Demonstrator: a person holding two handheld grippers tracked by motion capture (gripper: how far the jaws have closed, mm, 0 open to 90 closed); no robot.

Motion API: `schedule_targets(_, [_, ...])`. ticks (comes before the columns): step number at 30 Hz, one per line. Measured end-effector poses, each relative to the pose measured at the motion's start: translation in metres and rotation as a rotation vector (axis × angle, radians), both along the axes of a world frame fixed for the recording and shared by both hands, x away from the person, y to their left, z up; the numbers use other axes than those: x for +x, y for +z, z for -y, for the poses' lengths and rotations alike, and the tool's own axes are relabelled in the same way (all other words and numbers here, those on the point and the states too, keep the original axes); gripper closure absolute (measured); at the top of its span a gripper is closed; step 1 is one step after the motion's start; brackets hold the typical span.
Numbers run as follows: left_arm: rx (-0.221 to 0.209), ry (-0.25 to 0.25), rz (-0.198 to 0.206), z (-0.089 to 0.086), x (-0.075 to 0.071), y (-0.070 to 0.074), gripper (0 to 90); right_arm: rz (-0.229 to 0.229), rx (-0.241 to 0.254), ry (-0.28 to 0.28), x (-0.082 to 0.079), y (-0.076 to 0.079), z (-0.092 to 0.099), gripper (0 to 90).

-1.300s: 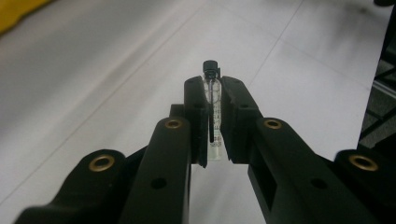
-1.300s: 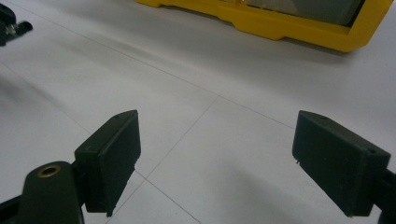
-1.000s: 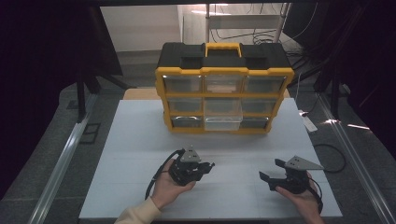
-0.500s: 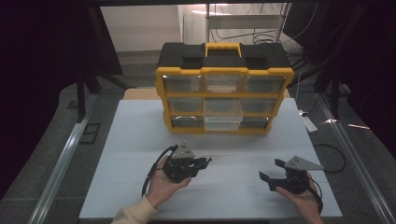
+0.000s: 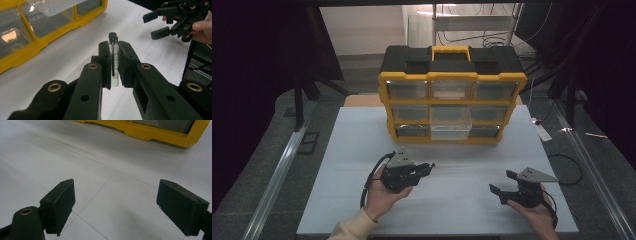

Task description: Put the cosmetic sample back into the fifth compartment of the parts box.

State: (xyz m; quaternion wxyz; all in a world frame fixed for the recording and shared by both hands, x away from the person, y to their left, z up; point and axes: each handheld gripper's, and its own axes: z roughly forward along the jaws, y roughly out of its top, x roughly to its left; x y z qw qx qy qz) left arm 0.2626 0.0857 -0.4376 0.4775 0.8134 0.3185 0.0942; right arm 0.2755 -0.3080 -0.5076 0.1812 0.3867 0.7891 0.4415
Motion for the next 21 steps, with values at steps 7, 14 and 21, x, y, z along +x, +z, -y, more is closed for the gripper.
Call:
schedule_targets(7, [-0.045, 0.0, 0.02, -0.008, 0.0, 0.006, 80.9, 0.001, -0.001, -0.001, 0.0, 0.0, 0.0, 15.4])
schedule_targets(14, [-0.067, 0.002, 0.038, -0.012, -0.001, 0.012, 80.9, 0.0, 0.0, -0.001, 0.0, 0.0, 0.0, 15.4])
schedule_targets(21, [-0.094, 0.006, 0.055, -0.014, 0.001, 0.019, 80.8, 0.0, 0.003, -0.001, 0.0, 0.0, 0.001, 15.4])
